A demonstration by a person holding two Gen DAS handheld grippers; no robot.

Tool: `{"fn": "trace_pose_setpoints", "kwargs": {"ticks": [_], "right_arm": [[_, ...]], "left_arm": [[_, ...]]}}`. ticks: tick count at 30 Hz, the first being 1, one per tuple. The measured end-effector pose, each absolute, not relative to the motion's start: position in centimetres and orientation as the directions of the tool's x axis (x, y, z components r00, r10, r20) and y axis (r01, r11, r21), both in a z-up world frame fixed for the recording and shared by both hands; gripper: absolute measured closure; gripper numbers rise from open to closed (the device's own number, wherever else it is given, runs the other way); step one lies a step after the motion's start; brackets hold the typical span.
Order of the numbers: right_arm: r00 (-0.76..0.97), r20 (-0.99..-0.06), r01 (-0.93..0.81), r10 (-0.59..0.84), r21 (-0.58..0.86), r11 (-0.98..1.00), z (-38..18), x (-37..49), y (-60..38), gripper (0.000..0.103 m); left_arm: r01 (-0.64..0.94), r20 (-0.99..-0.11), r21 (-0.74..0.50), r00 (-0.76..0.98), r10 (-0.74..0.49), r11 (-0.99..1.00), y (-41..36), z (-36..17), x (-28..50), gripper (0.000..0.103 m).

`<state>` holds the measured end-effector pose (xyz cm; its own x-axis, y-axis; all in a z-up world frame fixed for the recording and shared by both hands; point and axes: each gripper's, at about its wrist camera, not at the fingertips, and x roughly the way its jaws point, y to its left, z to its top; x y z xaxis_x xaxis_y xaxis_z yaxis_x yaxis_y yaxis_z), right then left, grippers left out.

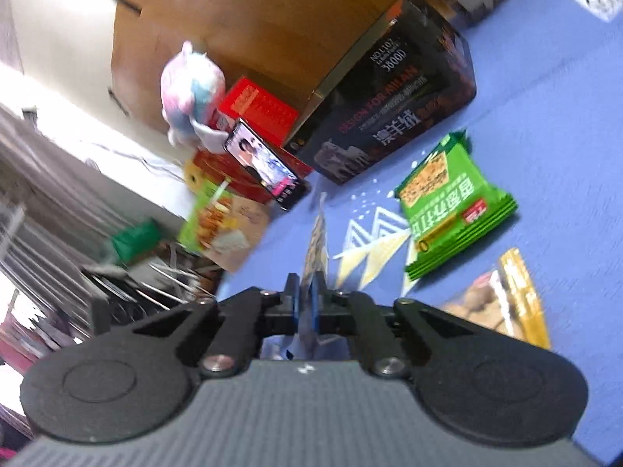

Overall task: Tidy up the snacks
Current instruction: 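Grasp the thin yellow snack stick pack with the right tool, then lower the yellow stick pack into the tin and open the right tool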

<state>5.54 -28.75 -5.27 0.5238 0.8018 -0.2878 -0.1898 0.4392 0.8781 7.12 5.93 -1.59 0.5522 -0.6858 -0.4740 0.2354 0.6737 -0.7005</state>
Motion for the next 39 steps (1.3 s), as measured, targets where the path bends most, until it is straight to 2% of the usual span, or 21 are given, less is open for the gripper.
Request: {"fn": "trace_pose_setpoints", "kwargs": {"ticks": [6, 10, 12, 13, 14, 16, 17, 24, 31, 32, 33, 34, 36, 39], "right_arm": [[0.512, -0.149, -0.138, 0.846, 0.958, 0.252, -5.3, 6.1, -29.3, 0.094], [0.503, -0.084, -0.146, 0.86, 0.973, 0.181, -4.6, 6.5, -29.3, 0.094], [0.494, -0.079, -0.155, 0.866, 0.972, 0.177, -4.2, 6.9, -29.2, 0.094], [0.491, -0.088, -0.161, 0.867, 0.969, 0.189, -3.8, 7.3, -29.1, 0.094], [0.498, -0.097, -0.17, 0.862, 0.964, 0.206, -3.4, 7.7, -29.1, 0.094], [0.521, -0.118, -0.188, 0.845, 0.95, 0.249, -2.2, 9.0, -29.4, 0.094], [0.539, -0.132, -0.204, 0.832, 0.938, 0.281, -1.4, 9.8, -29.5, 0.094], [0.648, -0.259, -0.252, 0.716, 0.815, 0.522, 3.1, 17.1, -27.5, 0.093], [0.674, -0.393, -0.196, 0.625, 0.721, 0.665, 1.1, 22.7, -24.9, 0.088], [0.682, -0.417, -0.214, 0.601, 0.672, 0.709, 1.0, 22.8, -24.1, 0.083], [0.695, -0.447, -0.228, 0.563, 0.606, 0.762, 1.2, 22.7, -23.4, 0.071], [0.704, -0.478, -0.234, 0.525, 0.542, 0.807, 1.3, 22.3, -22.7, 0.069], [0.714, -0.47, -0.26, 0.519, 0.511, 0.819, 1.7, 21.4, -22.7, 0.069], [0.749, -0.428, -0.269, 0.506, 0.501, 0.822, 3.1, 19.2, -24.3, 0.069]], "left_arm": [[0.19, -0.417, -0.795, 0.519, -0.746, 0.576, 7.4, -2.8, 6.6, 0.042], [0.179, -0.347, -0.86, 0.482, -0.805, 0.478, 7.1, -3.5, 7.2, 0.042], [0.209, -0.315, -0.865, 0.482, -0.818, 0.456, 6.6, -3.0, 7.8, 0.052], [0.231, -0.31, -0.856, 0.485, -0.818, 0.462, 6.3, -2.4, 8.1, 0.064], [0.251, -0.317, -0.841, 0.489, -0.813, 0.479, 6.0, -1.7, 8.6, 0.063], [0.281, -0.342, -0.798, 0.517, -0.785, 0.533, 5.4, -0.1, 10.0, 0.071], [0.294, -0.343, -0.785, 0.526, -0.778, 0.545, 5.3, 0.6, 10.8, 0.072], [0.31, -0.406, -0.643, 0.638, -0.655, 0.7, 3.3, 5.5, 19.1, 0.071], [0.197, -0.508, -0.577, 0.674, -0.536, 0.793, 2.5, 3.8, 25.4, 0.069], [0.177, -0.525, -0.556, 0.683, -0.508, 0.812, 2.3, 3.6, 25.5, 0.069], [0.167, -0.533, -0.538, 0.692, -0.487, 0.826, 2.6, 3.5, 25.3, 0.066], [0.165, -0.535, -0.518, 0.703, -0.469, 0.839, 2.6, 3.5, 24.9, 0.063], [0.179, -0.524, -0.488, 0.723, -0.45, 0.855, 2.9, 3.8, 23.5, 0.058], [0.204, -0.484, -0.47, 0.754, -0.444, 0.859, 4.1, 4.7, 20.4, 0.058]]}}
